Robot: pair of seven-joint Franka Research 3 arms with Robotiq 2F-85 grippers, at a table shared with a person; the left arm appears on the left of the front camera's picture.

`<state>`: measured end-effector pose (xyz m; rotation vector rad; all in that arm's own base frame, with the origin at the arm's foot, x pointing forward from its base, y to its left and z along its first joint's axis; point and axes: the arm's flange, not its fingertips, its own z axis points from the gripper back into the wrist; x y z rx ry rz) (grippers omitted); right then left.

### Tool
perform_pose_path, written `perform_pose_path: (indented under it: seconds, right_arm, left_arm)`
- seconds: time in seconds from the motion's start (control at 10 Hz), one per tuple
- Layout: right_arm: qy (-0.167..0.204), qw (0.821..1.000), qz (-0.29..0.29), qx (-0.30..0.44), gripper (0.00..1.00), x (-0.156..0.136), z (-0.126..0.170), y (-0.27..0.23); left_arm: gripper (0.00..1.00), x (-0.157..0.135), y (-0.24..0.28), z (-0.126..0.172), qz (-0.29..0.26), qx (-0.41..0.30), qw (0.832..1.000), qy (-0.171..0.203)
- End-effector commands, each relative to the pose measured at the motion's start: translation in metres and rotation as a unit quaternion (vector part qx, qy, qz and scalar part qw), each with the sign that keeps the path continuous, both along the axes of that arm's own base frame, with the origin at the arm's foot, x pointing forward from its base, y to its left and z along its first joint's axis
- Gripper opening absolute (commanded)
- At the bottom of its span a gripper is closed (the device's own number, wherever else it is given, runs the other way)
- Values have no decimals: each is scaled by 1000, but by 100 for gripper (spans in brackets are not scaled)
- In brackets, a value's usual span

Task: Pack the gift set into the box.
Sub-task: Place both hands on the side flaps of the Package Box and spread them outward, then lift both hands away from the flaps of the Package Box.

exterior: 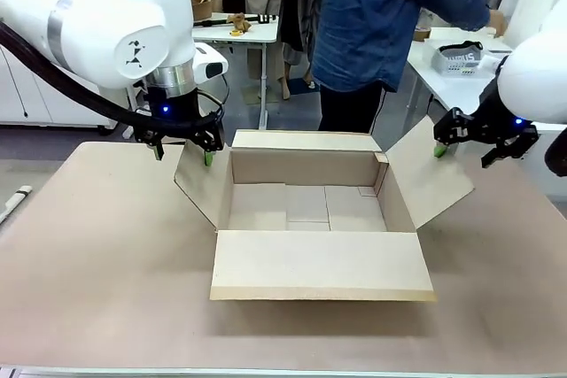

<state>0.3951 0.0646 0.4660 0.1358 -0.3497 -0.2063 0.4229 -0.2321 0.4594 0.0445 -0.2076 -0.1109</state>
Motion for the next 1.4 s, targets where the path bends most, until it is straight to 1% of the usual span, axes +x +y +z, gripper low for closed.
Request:
perform_pose_path:
  seconds: [0.0,1.3]
  right_arm:
    - [-6,1000,-12,-3,100,0,6,3]
    - [-6,1000,-12,-3,100,0,6,3]
  left_arm:
    - [100,1,1,1,8,9,1000,-4]
    - [100,1,1,1,8,9,1000,-4]
